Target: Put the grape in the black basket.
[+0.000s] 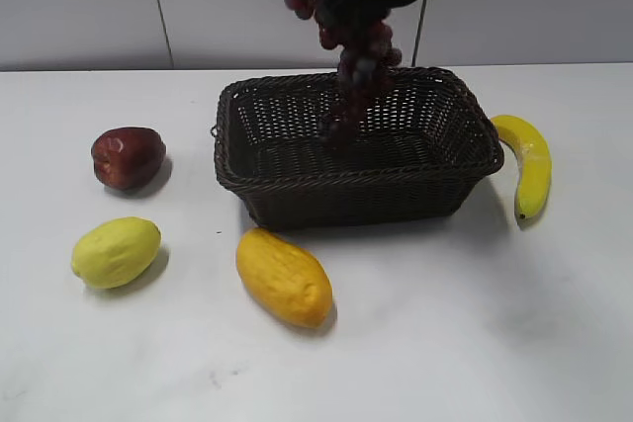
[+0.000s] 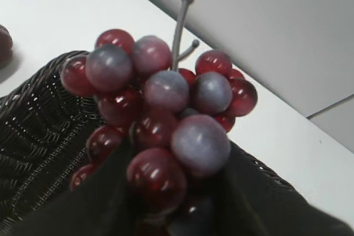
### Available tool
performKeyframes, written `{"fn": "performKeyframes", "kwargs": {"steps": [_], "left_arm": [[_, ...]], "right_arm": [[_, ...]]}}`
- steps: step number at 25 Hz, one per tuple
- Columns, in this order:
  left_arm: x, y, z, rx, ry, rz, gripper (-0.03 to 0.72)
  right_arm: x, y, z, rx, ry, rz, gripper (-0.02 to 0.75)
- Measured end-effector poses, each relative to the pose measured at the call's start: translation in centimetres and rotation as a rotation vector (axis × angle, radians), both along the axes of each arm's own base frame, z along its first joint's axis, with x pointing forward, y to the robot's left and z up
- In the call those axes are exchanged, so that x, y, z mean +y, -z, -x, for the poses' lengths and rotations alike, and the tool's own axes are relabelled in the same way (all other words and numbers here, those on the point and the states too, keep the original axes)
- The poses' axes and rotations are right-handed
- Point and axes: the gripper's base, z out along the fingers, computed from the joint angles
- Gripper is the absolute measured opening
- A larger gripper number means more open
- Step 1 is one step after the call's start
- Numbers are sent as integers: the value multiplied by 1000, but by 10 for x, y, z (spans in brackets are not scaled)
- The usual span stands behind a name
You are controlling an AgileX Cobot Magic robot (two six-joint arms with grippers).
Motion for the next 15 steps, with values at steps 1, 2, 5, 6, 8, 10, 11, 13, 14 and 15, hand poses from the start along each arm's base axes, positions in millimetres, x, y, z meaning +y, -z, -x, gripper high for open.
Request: {"fn": "performKeyframes", "kwargs": {"steps": [1, 2, 5, 6, 8, 10, 11, 13, 14, 15], "left_arm": [[0, 0, 0, 0, 0, 0, 552], [0, 0, 0, 0, 0, 0, 552], [0, 0, 0, 0, 0, 0, 552], [0, 0, 0, 0, 0, 0, 552], [0, 0, 0, 0, 0, 0, 552], [0, 0, 0, 0, 0, 0, 552], [0, 0, 0, 0, 0, 0, 552], [0, 0, 0, 0, 0, 0, 552], [0, 0, 0, 0, 0, 0, 552], [0, 0, 0, 0, 0, 0, 552]], "right_arm": [[0, 3, -1, 10, 0, 7, 260], [0, 6, -1, 17, 0, 17, 260], [-1, 10, 0, 37, -2, 55, 282], [-2, 10, 0, 42, -3, 69, 326], [-3, 11, 0, 50, -4, 87, 496], [-4, 12, 1, 65, -1, 97, 601], [-5, 12, 3, 83, 9, 99, 609], [-8, 6, 5, 136, 57, 77, 591], [-10, 1, 7, 169, 92, 64, 572], [-14, -5, 7, 205, 136, 52, 553]]}}
